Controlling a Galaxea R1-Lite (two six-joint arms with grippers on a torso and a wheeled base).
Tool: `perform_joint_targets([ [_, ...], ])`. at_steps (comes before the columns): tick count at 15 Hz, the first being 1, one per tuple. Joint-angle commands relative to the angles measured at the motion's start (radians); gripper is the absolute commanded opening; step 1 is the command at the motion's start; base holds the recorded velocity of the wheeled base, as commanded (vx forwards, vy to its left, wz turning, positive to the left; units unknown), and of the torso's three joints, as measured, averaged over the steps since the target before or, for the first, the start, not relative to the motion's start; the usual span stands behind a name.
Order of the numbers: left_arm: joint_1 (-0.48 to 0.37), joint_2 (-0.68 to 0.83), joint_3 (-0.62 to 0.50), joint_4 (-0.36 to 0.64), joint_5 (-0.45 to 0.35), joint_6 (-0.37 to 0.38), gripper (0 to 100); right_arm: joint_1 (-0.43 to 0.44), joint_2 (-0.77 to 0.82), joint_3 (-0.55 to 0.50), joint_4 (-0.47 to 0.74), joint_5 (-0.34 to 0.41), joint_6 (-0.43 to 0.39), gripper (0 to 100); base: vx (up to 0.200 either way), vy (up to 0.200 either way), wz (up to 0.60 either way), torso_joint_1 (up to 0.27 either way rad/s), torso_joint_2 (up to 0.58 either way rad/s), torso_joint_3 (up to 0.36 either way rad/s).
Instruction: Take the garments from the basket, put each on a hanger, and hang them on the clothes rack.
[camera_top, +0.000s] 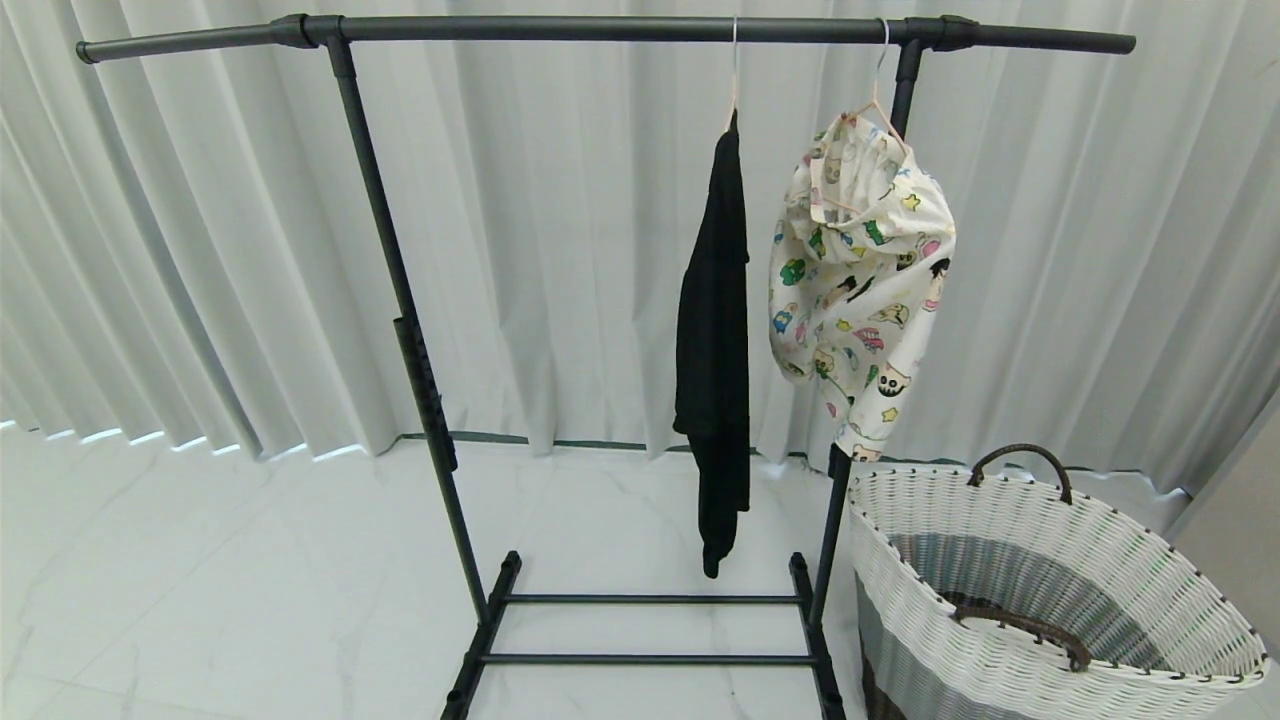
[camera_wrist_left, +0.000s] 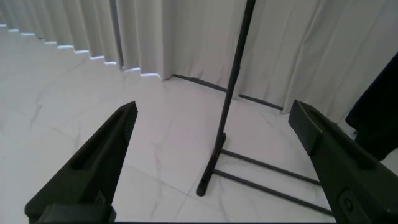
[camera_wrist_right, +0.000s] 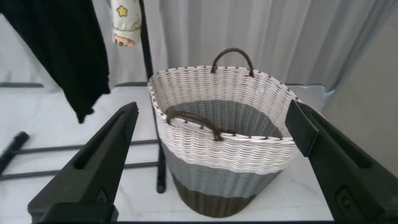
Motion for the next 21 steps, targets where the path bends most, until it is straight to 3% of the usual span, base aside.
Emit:
perform_joint_targets([
  [1,0.002,0.005,0.0,0.0,-0.039,0.036,100,-0.001,-0.005,0.0,0.0,0.0,0.026,100,0.0,0.0,0.0,0.0,0.0,0.0],
  [2,0.001,0.005,0.0,-0.003,-0.076,0.111,100,-0.001,-0.005,0.0,0.0,-0.009,0.033,100,0.0,0.0,0.0,0.0,0.0,0.0],
  [4,0.001,0.005,0.0,-0.003,-0.066,0.106,100,-0.001,-0.005,0.0,0.003,-0.093,0.044,100,0.0,0.0,0.0,0.0,0.0,0.0],
  [6,0.001,0.005,0.0,-0.002,-0.073,0.099,100,-0.001,-0.005,0.0,-0.004,-0.11,0.058,100,0.0,0.0,0.0,0.0,0.0,0.0],
  [8,0.001,0.005,0.0,-0.003,-0.071,0.097,100,-0.001,-0.005,0.0,-0.021,-0.129,-0.082,100,0.0,0.0,0.0,0.0,0.0,0.0],
  [9,0.001,0.005,0.0,-0.002,-0.07,0.094,100,-0.001,-0.005,0.0,-0.02,-0.127,-0.094,100,0.0,0.0,0.0,0.0,0.0,0.0],
  [11,0.001,0.006,0.0,0.012,-0.079,0.033,100,0.001,0.0,0.0,0.046,-0.084,0.059,100,0.0,0.0,0.0,0.0,0.0,0.0],
  [13,0.001,0.005,0.0,0.037,-0.079,0.005,100,-0.001,-0.005,0.0,0.04,-0.09,0.016,100,0.0,0.0,0.0,0.0,0.0,0.0],
  [21,0.001,0.005,0.0,0.035,-0.077,0.002,100,-0.001,-0.005,0.0,0.04,-0.09,0.035,100,0.0,0.0,0.0,0.0,0.0,0.0],
])
